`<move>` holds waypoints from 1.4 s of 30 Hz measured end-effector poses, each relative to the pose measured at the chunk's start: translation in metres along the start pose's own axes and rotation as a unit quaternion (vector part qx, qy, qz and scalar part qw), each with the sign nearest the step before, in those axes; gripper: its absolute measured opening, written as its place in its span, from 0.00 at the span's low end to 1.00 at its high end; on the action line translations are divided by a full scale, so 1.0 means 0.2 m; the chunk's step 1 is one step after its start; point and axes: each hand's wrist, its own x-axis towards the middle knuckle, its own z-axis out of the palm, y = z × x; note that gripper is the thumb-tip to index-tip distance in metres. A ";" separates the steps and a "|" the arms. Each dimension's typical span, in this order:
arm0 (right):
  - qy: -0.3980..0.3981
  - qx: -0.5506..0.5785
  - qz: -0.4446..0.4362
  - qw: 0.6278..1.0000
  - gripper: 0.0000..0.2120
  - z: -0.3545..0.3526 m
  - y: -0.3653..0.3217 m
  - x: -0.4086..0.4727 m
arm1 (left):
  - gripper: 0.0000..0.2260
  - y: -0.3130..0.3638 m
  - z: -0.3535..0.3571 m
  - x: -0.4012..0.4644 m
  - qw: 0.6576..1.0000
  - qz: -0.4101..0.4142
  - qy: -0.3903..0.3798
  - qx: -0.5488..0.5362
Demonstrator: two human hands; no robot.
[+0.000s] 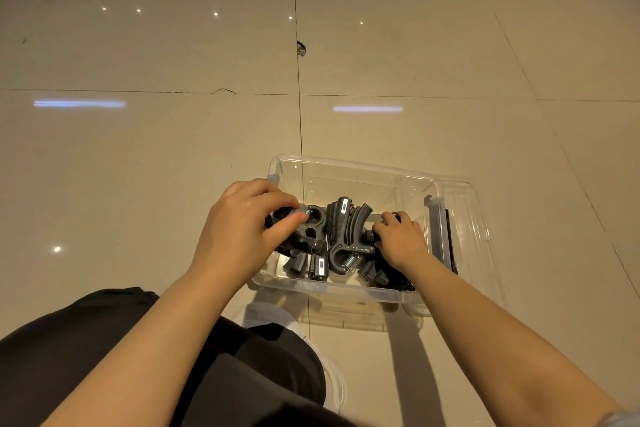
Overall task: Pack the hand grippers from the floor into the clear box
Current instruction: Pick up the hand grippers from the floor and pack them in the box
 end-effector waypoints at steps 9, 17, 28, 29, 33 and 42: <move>0.269 0.356 -0.197 0.873 0.28 -0.45 -0.33 -0.56 | 0.15 0.00 -0.01 0.03 0.990 -0.069 0.048 -0.109; 0.392 0.096 -0.313 0.860 0.16 -0.46 -0.27 -0.56 | 0.16 0.01 -0.02 0.03 0.988 -0.042 -0.001 -0.150; 0.335 0.156 -0.237 0.899 0.13 -0.28 -0.11 -0.41 | 0.33 -0.09 0.05 -0.02 0.987 -0.079 -0.132 -0.046; 0.299 0.213 -0.180 0.913 0.15 -0.25 -0.10 -0.37 | 0.37 -0.11 0.06 -0.03 0.984 -0.083 -0.159 -0.013; 0.170 0.350 -0.018 0.921 0.15 -0.16 -0.11 -0.21 | 0.42 -0.18 0.10 -0.06 0.969 -0.029 -0.234 0.078; 0.134 -0.041 -0.078 0.987 0.13 -0.08 -0.10 -0.08 | 0.43 -0.26 0.14 -0.07 0.924 -0.055 -0.336 0.175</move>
